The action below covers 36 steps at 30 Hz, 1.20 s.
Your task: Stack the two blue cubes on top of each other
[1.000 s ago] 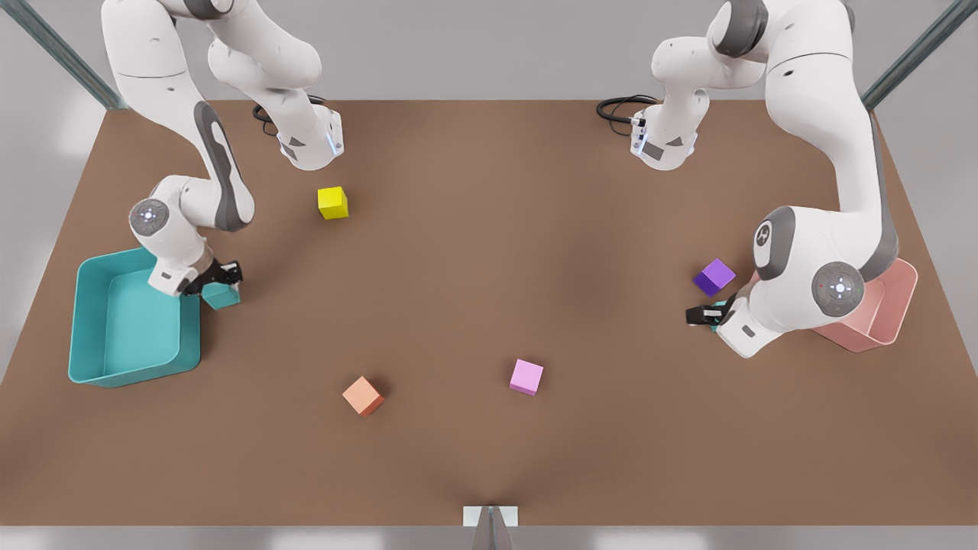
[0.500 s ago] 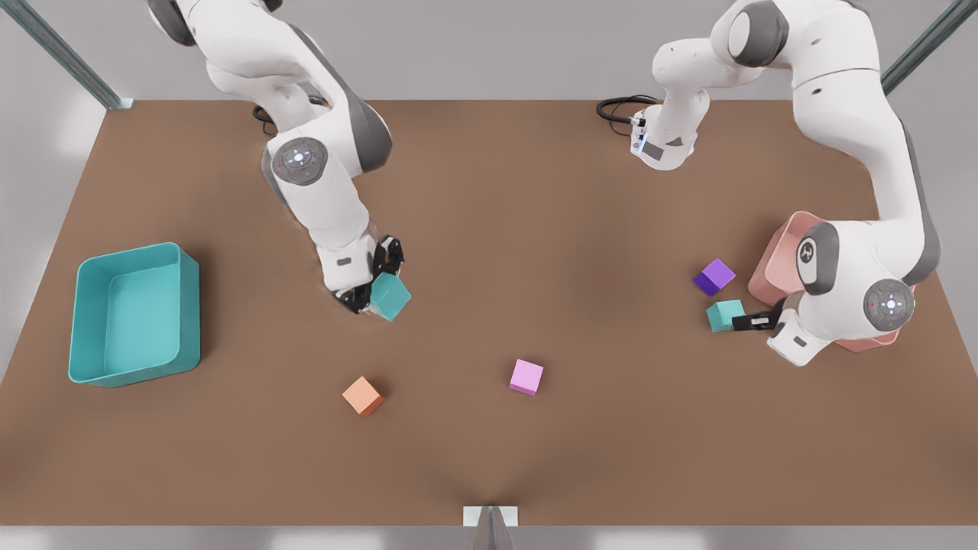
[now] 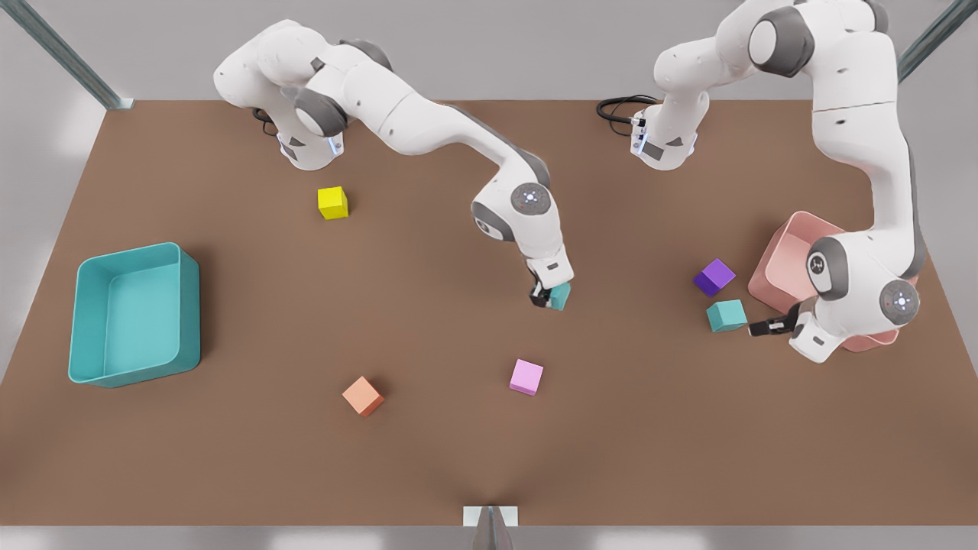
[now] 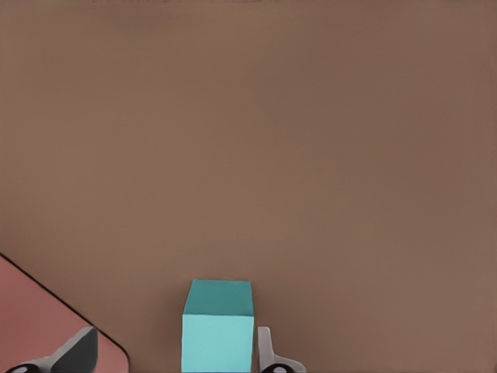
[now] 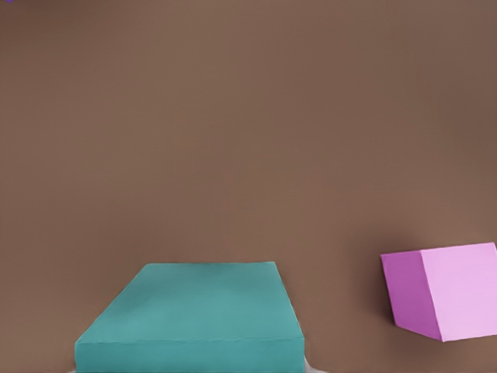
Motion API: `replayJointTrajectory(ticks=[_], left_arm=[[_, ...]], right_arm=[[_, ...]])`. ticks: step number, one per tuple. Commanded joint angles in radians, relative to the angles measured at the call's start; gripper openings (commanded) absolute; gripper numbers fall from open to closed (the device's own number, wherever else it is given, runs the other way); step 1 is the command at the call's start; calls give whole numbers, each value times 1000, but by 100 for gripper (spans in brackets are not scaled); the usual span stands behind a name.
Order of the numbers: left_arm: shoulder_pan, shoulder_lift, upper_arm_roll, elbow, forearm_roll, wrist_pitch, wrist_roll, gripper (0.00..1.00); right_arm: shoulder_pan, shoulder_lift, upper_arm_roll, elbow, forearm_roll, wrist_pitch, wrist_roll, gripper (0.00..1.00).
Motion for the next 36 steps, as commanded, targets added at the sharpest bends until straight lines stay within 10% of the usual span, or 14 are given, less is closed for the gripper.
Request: replayJointTrajectory(ticks=[1,9,11,18,22,27,36], left_arm=[[-7,-4,-1,-12,1,81,103,100],[-4,-19,-44,-130,-14,199,56,100],[13,-24,-44,-188,-14,253,53,100],[14,-51,-44,-338,-14,411,41,100],[17,-71,-39,-360,-11,420,41,100],[22,-59,-39,-377,-8,435,34,100],[37,1,-38,-383,-4,478,34,100]], right_arm=[[5,52,-3,2,-19,262,329,48],[24,152,-12,2,-19,364,339,57],[25,150,-12,2,-19,367,339,100],[4,2,-7,-52,-5,315,330,100],[-195,-395,2,-61,53,-395,336,100],[-731,-825,2,-501,53,-788,339,100],[-900,-954,5,-998,41,-334,280,100]])
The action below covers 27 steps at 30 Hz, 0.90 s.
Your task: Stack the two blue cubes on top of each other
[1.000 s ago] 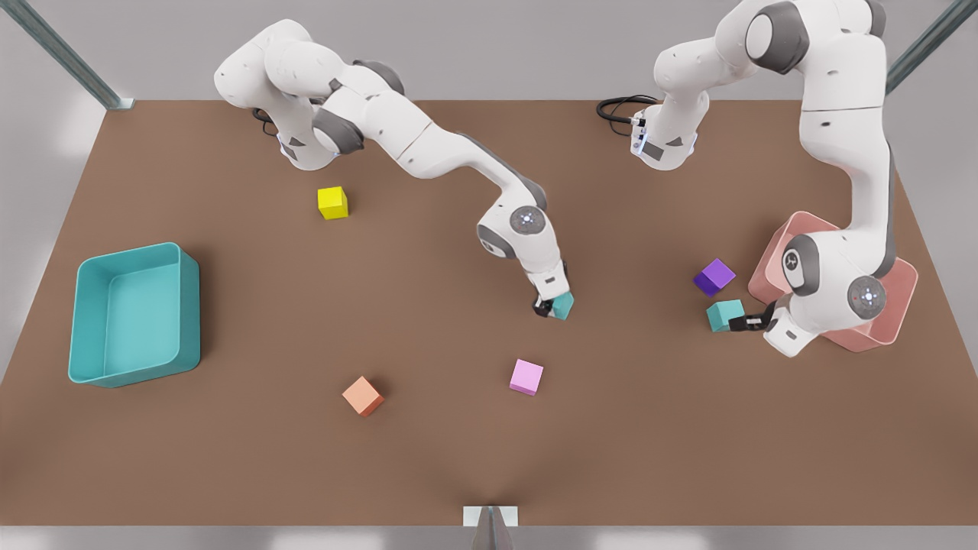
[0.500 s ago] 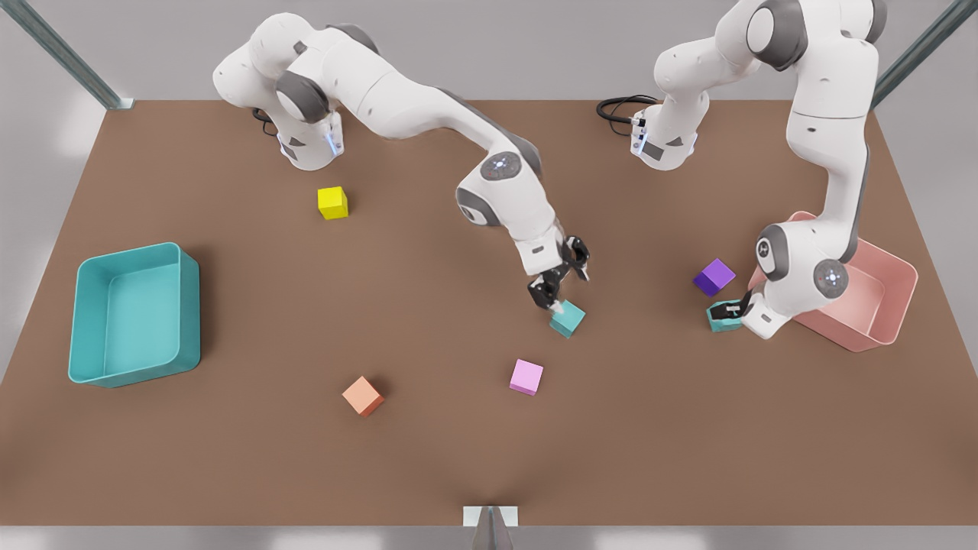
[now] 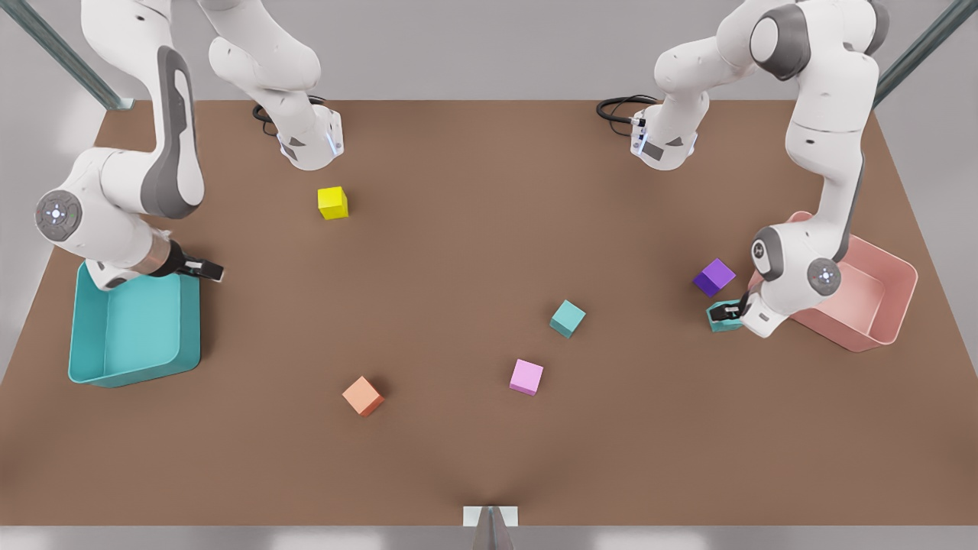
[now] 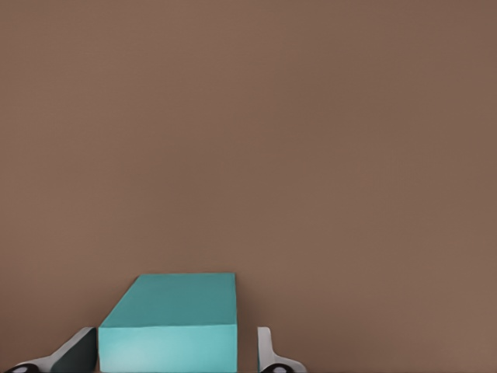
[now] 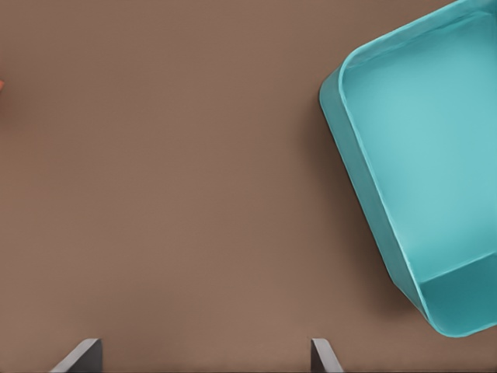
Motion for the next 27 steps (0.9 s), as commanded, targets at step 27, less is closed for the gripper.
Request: replayJointTrajectory(ticks=[27], left_arm=[[-322,-87,-170,252,8,-372,-651,65]], right_arm=[[88,-16,46,-11,-1,47,-22,100]])
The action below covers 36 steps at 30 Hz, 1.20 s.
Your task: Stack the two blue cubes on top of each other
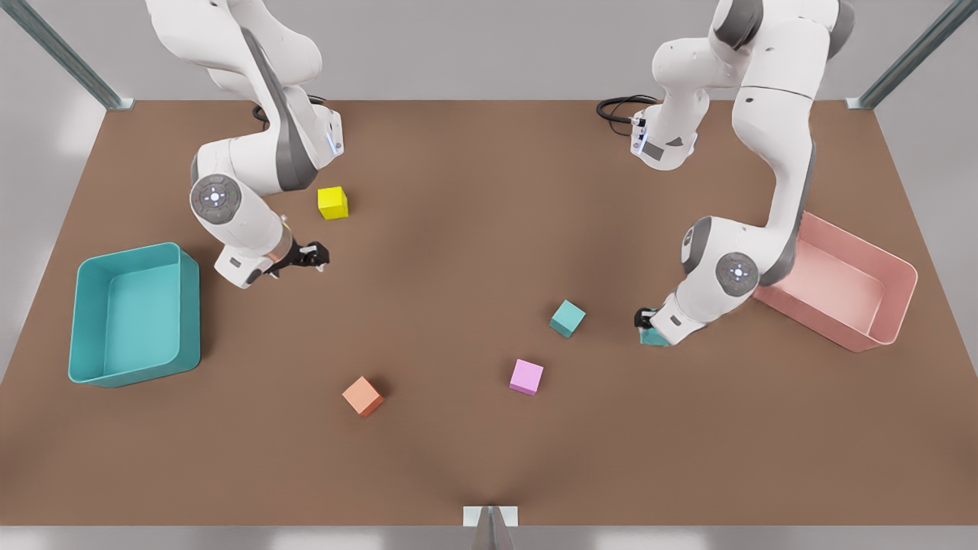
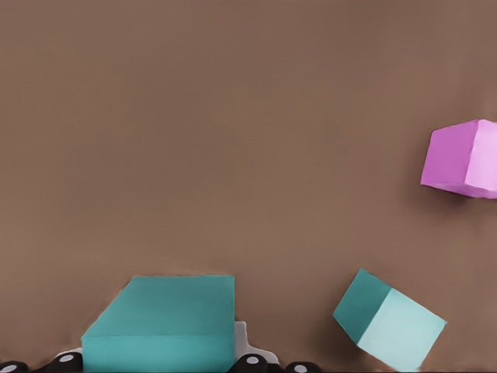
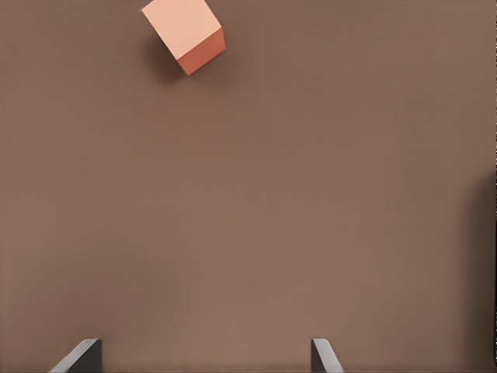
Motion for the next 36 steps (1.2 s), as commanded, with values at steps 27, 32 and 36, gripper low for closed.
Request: replayJointTrajectory(ticks=[27,32,36], left_arm=[[-217,187,-24,85,50,113,-598,65],[-216,185,-24,70,56,127,-599,65],[-216,179,-24,65,67,124,-598,100]], right_arm=[[-258,0,1,6,-2,-21,-117,100],[-257,-4,1,6,-4,-22,-117,100],[-258,0,1,6,-2,-22,-117,100]])
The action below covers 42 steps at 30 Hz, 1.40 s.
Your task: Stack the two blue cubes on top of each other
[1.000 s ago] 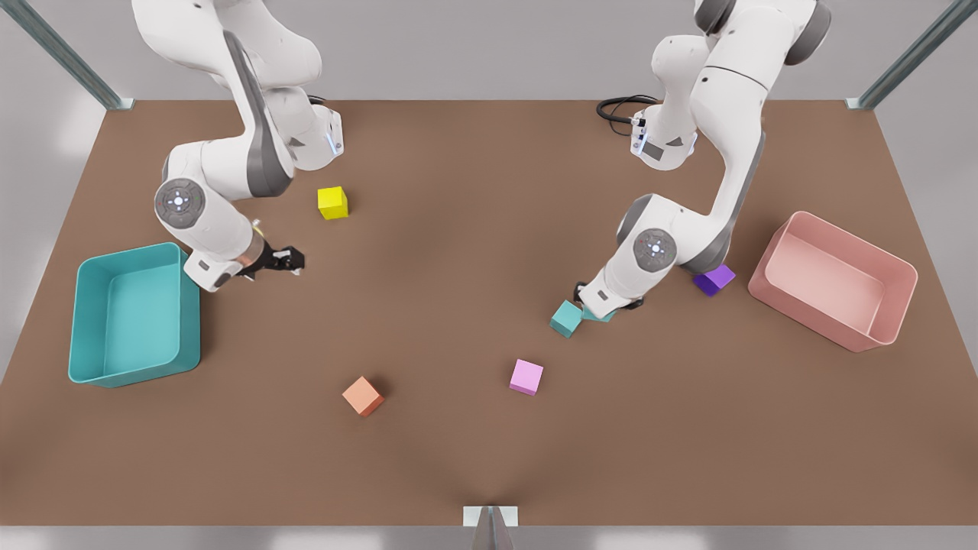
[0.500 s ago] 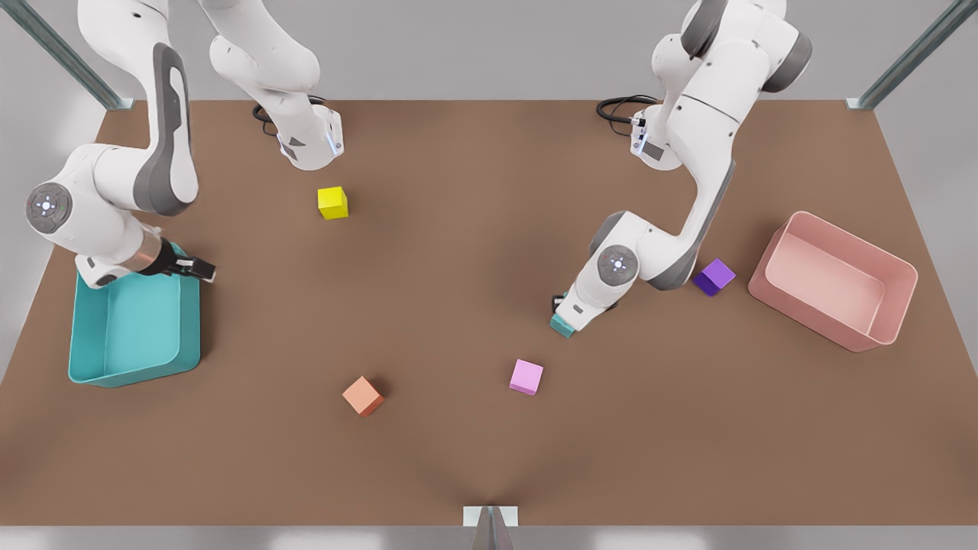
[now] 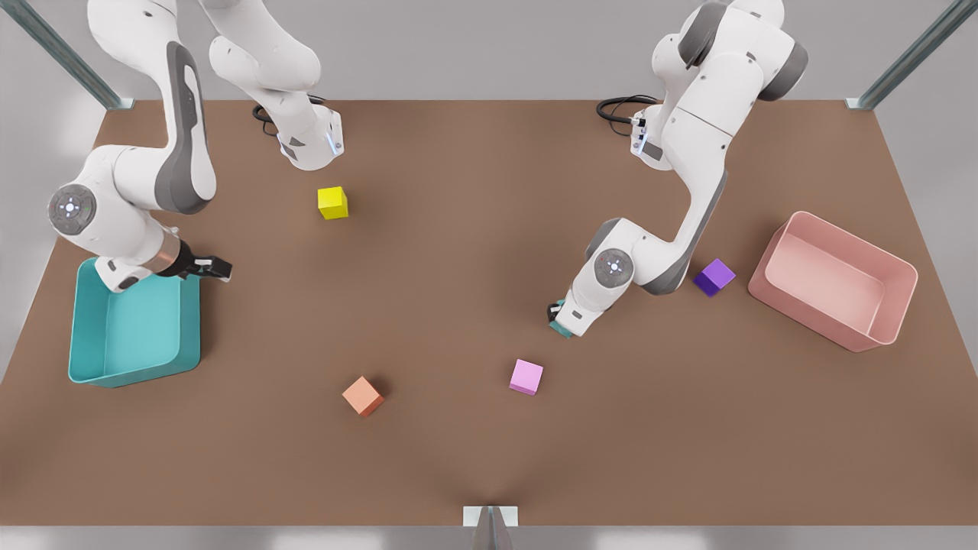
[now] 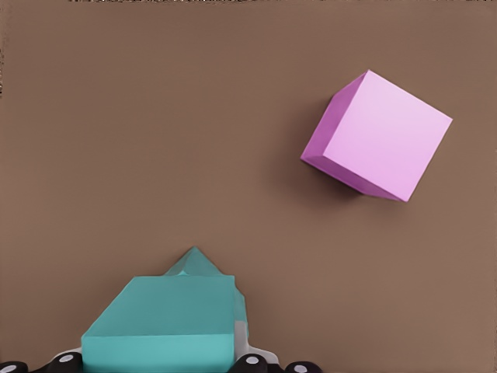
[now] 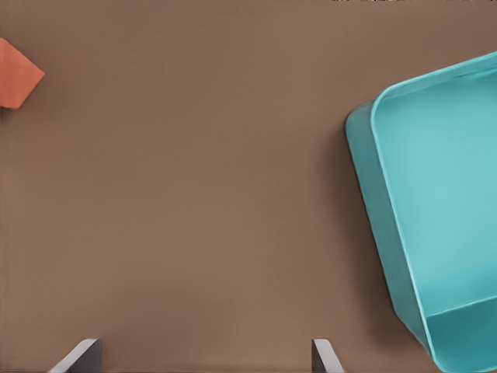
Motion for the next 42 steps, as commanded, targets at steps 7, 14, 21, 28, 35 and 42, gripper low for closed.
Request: replayJointTrajectory(ticks=[7,14,21,28,35,42], left_arm=[[-9,-6,0,-9,3,7,-46,100],[-17,-9,0,-39,13,13,-56,100],[-19,-12,0,-37,15,5,-63,100],[-8,-63,0,-23,13,-42,-88,100],[87,-241,-5,121,6,-370,32,100],[112,-162,172,627,-146,-835,576,100]], right_arm=[[65,2,1,2,1,-1,-17,100],[66,0,1,2,0,-1,-17,100],[66,2,1,5,0,-1,-19,100],[68,-3,1,8,1,-9,-17,100],[69,-3,1,7,1,-12,-17,100],[72,2,1,7,1,-7,-17,100]])
